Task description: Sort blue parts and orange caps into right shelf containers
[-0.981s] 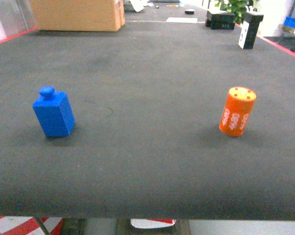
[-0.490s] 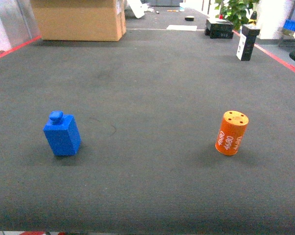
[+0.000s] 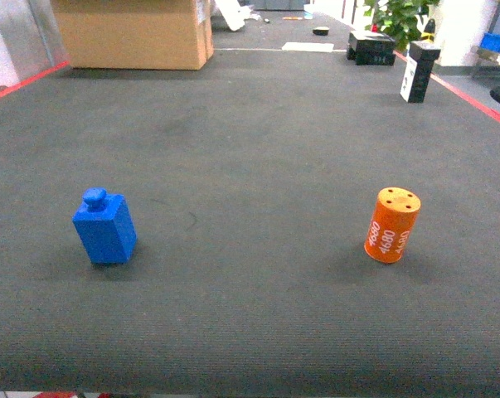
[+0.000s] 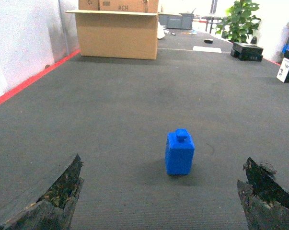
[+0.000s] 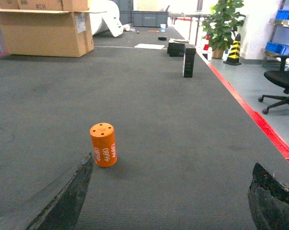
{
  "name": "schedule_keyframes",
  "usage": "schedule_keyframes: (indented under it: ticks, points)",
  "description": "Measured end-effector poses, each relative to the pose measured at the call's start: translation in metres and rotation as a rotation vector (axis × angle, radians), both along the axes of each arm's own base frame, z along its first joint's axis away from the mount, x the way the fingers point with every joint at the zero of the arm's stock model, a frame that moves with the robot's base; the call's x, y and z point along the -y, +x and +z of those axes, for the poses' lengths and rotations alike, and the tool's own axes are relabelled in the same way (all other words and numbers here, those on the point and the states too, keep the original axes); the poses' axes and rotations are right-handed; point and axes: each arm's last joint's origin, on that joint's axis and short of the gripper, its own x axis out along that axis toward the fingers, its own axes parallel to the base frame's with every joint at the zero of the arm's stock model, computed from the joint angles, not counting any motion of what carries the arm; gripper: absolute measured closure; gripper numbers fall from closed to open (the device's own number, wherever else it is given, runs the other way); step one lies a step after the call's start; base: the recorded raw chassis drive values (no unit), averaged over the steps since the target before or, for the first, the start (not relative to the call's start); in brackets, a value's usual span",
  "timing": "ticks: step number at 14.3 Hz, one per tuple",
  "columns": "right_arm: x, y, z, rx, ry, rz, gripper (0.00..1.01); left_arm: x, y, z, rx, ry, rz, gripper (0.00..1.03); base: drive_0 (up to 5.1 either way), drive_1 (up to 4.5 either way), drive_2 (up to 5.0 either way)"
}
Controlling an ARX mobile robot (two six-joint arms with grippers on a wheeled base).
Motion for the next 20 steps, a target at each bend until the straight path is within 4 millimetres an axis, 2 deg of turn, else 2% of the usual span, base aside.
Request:
schedule_keyframes:
  ticks: [20]
  points:
    - [0.0000,0.0000,0.0000,0.000,0.000,0.000,0.03,0.0000,0.0000,0.0000,0.000,0.000,0.000,0.05,0.0,0.00,0.0]
